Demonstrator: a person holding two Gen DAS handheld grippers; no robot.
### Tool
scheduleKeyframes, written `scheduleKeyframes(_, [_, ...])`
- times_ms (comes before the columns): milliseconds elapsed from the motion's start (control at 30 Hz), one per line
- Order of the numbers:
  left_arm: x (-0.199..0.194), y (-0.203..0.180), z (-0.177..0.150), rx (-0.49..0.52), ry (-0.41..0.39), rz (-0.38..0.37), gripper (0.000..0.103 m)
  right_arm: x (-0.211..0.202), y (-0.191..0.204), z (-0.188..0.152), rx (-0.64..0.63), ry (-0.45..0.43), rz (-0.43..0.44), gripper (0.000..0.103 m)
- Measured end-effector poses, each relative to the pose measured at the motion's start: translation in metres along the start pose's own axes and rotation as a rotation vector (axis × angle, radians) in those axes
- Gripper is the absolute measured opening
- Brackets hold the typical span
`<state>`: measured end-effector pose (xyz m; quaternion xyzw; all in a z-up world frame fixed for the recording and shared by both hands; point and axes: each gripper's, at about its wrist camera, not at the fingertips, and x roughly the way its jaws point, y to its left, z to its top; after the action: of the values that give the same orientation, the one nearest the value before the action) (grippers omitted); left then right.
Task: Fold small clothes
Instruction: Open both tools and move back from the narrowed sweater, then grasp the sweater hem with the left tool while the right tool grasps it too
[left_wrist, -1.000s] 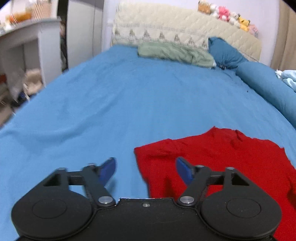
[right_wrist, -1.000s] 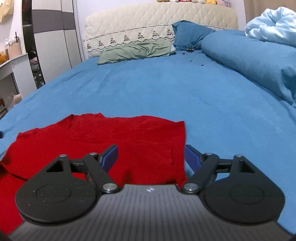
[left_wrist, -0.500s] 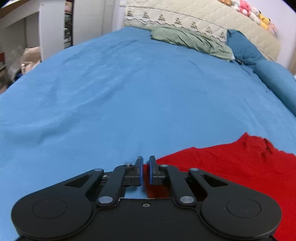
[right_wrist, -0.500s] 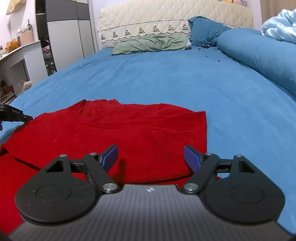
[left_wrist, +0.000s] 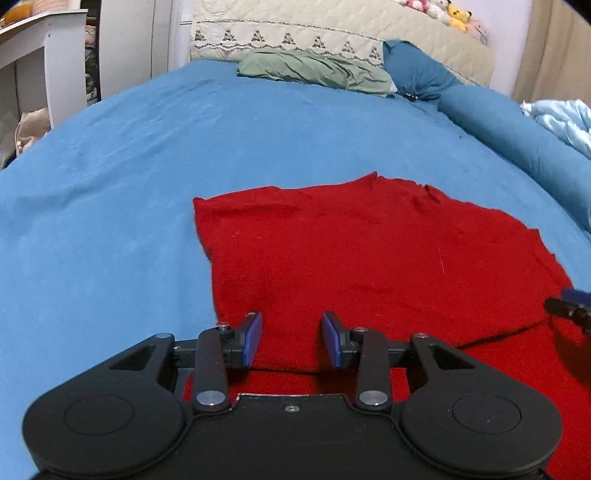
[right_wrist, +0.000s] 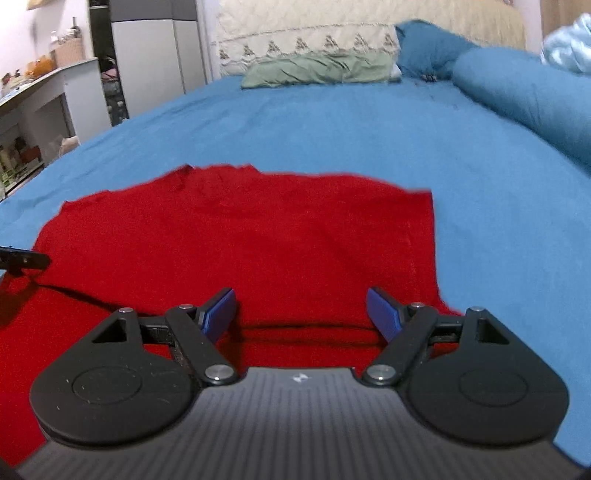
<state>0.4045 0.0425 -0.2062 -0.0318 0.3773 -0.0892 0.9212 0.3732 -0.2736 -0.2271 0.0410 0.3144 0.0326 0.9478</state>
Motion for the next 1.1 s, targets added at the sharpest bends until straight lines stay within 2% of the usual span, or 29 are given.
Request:
scheduleKeyframes(200, [-0.012, -0.008, 0.005, -0.004, 0.013, 0.025, 0.044, -0.016, -0.001, 0.009, 0.036, -0.003, 0.009, 0.094])
scheduleKeyframes(300, [-0.04, -0.014, 0.013, -0.025, -0.001, 0.034, 0.063, -0.05, 0.001, 0.02, 0.044, -0.029, 0.012, 0.094])
scheduleKeyframes(333, [-0.054, -0.015, 0.012, -0.027, -0.01, 0.041, 0.073, -0.064, 0.002, 0.024, 0.041, -0.036, 0.009, 0.094])
scheduleKeyframes(400, [-0.08, -0.019, 0.012, -0.02, -0.026, 0.057, 0.079, -0.096, 0.002, 0.029, 0.041, -0.045, 0.005, 0.095])
scheduleKeyframes(467, [-0.113, -0.023, 0.009, -0.018, -0.03, 0.072, 0.097, -0.134, 0.001, 0.032, 0.045, -0.046, 0.0, 0.098])
scheduleKeyframes(600, [-0.174, -0.028, -0.007, -0.036, -0.007, 0.076, 0.1, -0.203, -0.002, 0.028, 0.061, -0.023, 0.003, 0.103])
scheduleKeyframes(767, [-0.222, -0.03, -0.04, -0.077, 0.065, 0.076, 0.103, -0.268, -0.007, -0.003, 0.073, 0.076, -0.022, 0.103])
scheduleKeyframes(867, [-0.236, -0.029, -0.069, -0.095, 0.106, 0.059, 0.103, -0.291, -0.006, -0.037, 0.068, 0.141, -0.034, 0.103])
scheduleKeyframes(1000, [-0.244, -0.029, -0.111, -0.109, 0.167, 0.072, 0.102, -0.305, -0.004, -0.088, 0.061, 0.207, -0.053, 0.102])
scheduleKeyframes(1100, [-0.245, -0.033, -0.139, -0.102, 0.205, 0.066, 0.094, -0.31, -0.005, -0.12, 0.097, 0.24, -0.061, 0.1])
